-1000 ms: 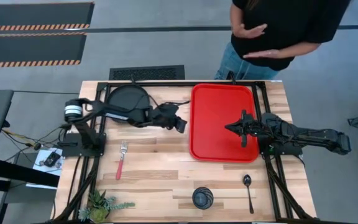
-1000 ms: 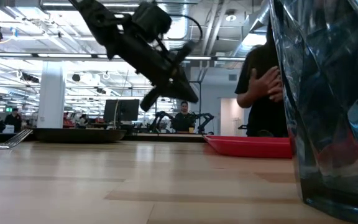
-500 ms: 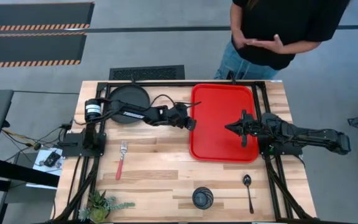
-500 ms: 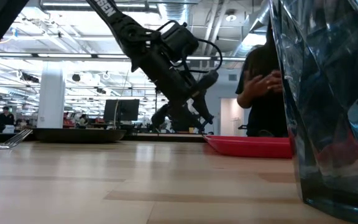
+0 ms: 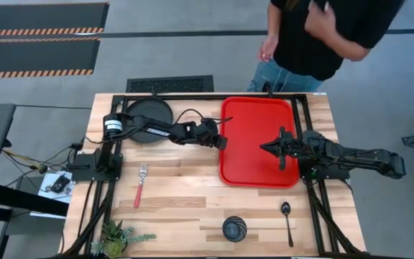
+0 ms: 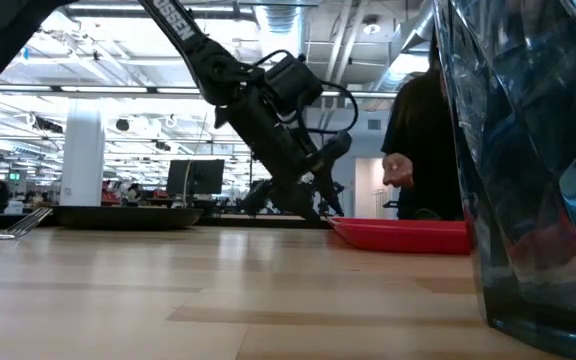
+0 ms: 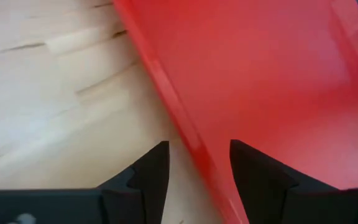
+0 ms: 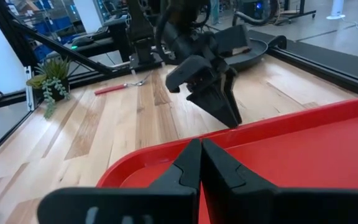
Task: Pick and place plate/cup/fork/spoon on tray
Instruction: Move the orange tray to the center of the table
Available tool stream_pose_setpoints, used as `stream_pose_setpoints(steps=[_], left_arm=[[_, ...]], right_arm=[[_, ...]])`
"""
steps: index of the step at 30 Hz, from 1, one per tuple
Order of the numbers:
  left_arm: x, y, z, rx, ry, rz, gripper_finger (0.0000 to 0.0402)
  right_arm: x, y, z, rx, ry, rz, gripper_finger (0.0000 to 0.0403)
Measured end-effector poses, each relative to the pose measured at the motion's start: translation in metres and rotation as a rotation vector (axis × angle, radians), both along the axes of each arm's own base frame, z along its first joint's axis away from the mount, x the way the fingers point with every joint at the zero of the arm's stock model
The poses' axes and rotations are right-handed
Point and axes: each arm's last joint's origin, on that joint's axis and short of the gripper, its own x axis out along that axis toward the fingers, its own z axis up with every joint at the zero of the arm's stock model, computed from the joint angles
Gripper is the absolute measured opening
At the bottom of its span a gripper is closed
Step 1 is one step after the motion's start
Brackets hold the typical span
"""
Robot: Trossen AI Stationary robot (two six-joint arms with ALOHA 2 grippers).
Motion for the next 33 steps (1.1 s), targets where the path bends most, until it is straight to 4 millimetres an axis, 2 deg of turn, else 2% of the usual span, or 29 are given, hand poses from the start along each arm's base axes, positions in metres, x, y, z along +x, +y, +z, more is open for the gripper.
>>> stream_pose_setpoints(steps=[3,12,20,23,30,33], left_arm=[[0.000,0.002,-0.009,-0.018,0.007,0.014,0.0156],[0.002,0.002,-0.008,-0.001,-0.009,0.003,0.0155],[0.006,0.006,-0.019,-0.066,-0.036,-0.010,0.0152],[0.005,0.007,-0.021,-0.067,-0.030,-0.012,0.0129],[0.004,0.014,-0.022,-0.083,-0.035,-0.017,0.0034],[0.002,0.019,-0.023,-0.088,-0.027,-0.033,0.0027]], right_arm=[[0.000,0.000,0.000,-0.001,-0.001,-0.001,0.0033],[0.000,0.000,0.000,0.000,-0.001,-0.001,0.0033],[0.000,0.000,0.000,-0.001,-0.001,0.000,0.0033],[0.000,0.000,0.000,0.000,-0.001,0.000,0.0033],[0.000,0.000,0.000,0.000,-0.001,0.000,0.0033],[0.000,0.000,0.000,0.000,-0.001,0.000,0.0033]])
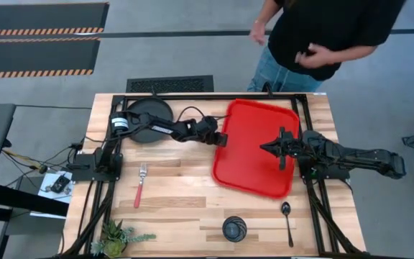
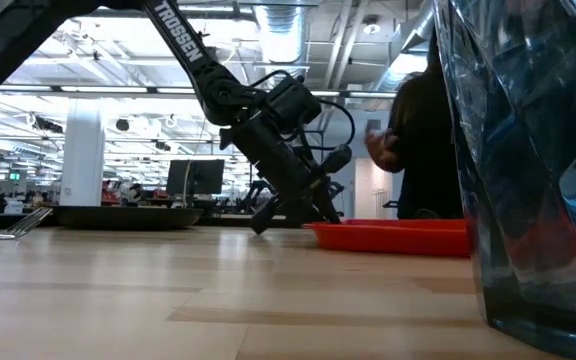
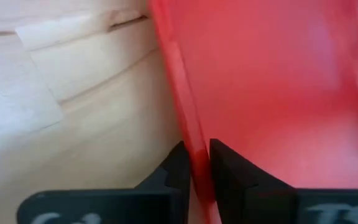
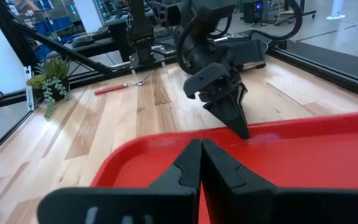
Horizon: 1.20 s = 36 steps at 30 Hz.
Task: Pick and place plate/cup/fork/spoon on tray
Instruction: Move the orange tray to the center of the table
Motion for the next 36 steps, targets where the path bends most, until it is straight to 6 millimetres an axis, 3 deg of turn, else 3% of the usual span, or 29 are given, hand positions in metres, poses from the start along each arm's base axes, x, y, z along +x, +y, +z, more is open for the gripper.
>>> stream_pose_setpoints(steps=[7,22,29,36], left_arm=[[-0.011,0.019,0.007,0.033,0.045,0.015,0.0025],[-0.043,0.062,0.043,0.174,0.135,0.004,0.0019],[-0.063,0.075,0.071,0.313,0.207,-0.118,0.0019],[-0.083,0.090,0.092,0.445,0.213,-0.356,0.0019]], right_arm=[[0.000,0.000,0.000,0.000,0.000,0.000,0.0033],[0.000,0.000,0.000,0.000,0.000,0.000,0.0033],[0.000,0.000,0.000,0.000,0.000,0.000,0.0033],[0.000,0.000,0.000,0.000,0.000,0.000,0.0033]])
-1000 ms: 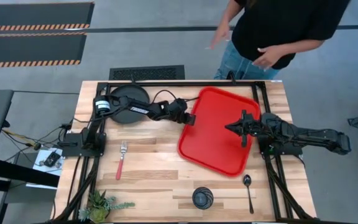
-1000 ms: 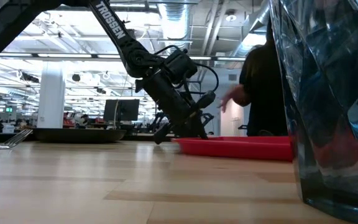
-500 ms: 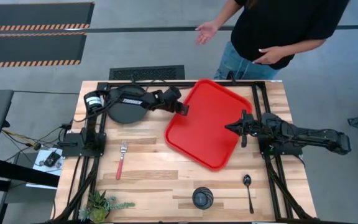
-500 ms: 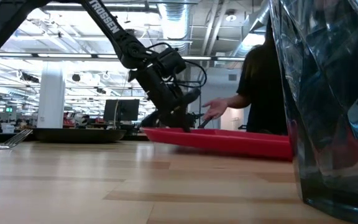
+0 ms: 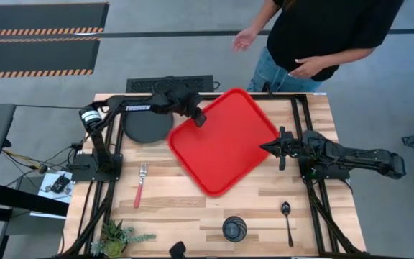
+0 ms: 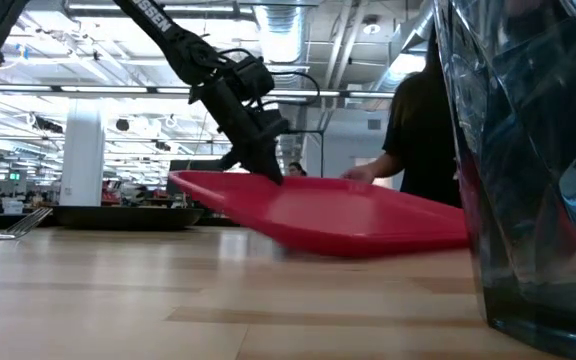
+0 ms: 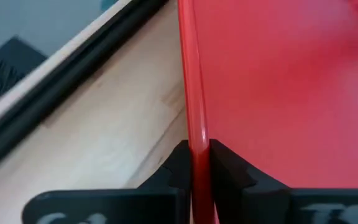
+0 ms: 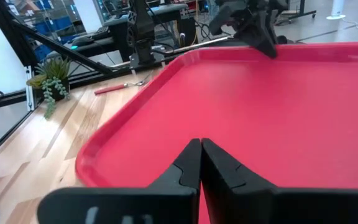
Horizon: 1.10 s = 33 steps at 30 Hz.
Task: Pick and place plate/cup/fork/spoon on tray
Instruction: Move the orange tray to the center of the table
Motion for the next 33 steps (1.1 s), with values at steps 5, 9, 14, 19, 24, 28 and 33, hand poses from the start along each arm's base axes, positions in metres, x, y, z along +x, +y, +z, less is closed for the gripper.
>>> stream_pose_setpoints(steps=[5,9,14,19,24,28,33], left_arm=[[-0.005,0.008,0.000,0.035,-0.019,-0.216,0.0019],[-0.003,0.006,-0.001,0.074,-0.032,-0.332,0.0019],[0.004,0.004,-0.004,0.099,-0.066,-0.393,0.0019],[0.017,0.001,-0.014,0.124,-0.105,-0.426,0.0019],[0.027,-0.002,-0.022,0.133,-0.121,-0.444,0.0019],[0.030,-0.002,-0.026,0.159,-0.116,-0.455,0.0019],[0.029,0.004,-0.035,0.174,-0.096,-0.477,0.0019]], right_arm=[[0.000,0.000,0.000,0.000,0.000,0.000,0.0033],[0.000,0.000,0.000,0.000,0.000,0.000,0.0033],[0.000,0.000,0.000,0.000,0.000,0.000,0.0033],[0.000,0.000,0.000,0.000,0.000,0.001,0.0033],[0.000,0.000,0.000,0.000,0.002,0.000,0.0033],[0.000,0.000,-0.001,0.003,0.014,-0.001,0.0033],[0.001,0.000,-0.002,0.005,0.022,0.001,0.0033]])
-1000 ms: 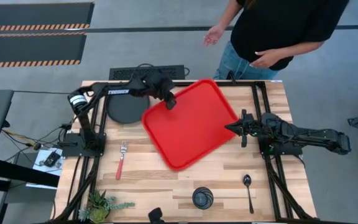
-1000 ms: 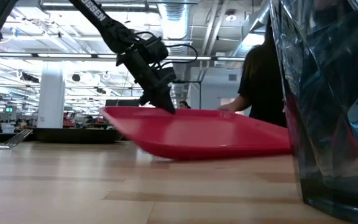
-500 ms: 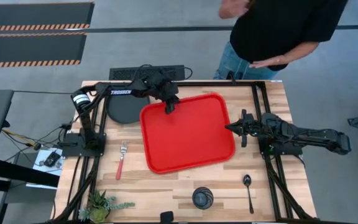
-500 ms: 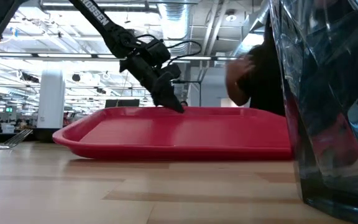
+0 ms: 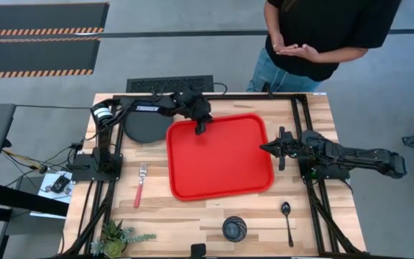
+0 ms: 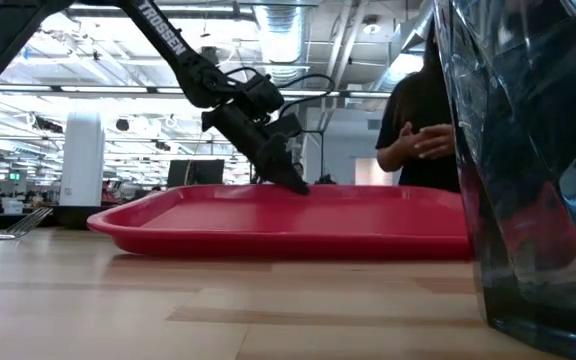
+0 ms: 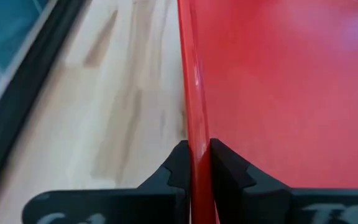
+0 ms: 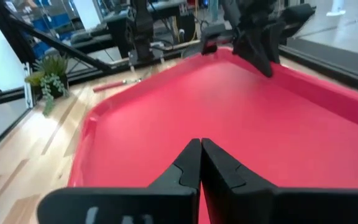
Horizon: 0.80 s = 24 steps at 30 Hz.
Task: Pick and place plate/cup/fork/spoon on tray
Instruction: Move the orange tray to the center of the table
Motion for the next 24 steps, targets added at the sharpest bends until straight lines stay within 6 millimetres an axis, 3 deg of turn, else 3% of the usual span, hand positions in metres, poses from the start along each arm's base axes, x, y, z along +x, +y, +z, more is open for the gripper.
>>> stream_pose_setpoints(steps=[15,24], left_arm=[[0.000,-0.003,-0.007,0.002,0.030,-0.084,0.0019],[0.003,-0.008,-0.008,0.007,0.054,-0.039,0.0025]], right_arm=[[0.000,0.000,-0.001,0.002,0.009,0.000,0.0033],[0.000,0.000,-0.001,0.002,0.009,0.000,0.0033]])
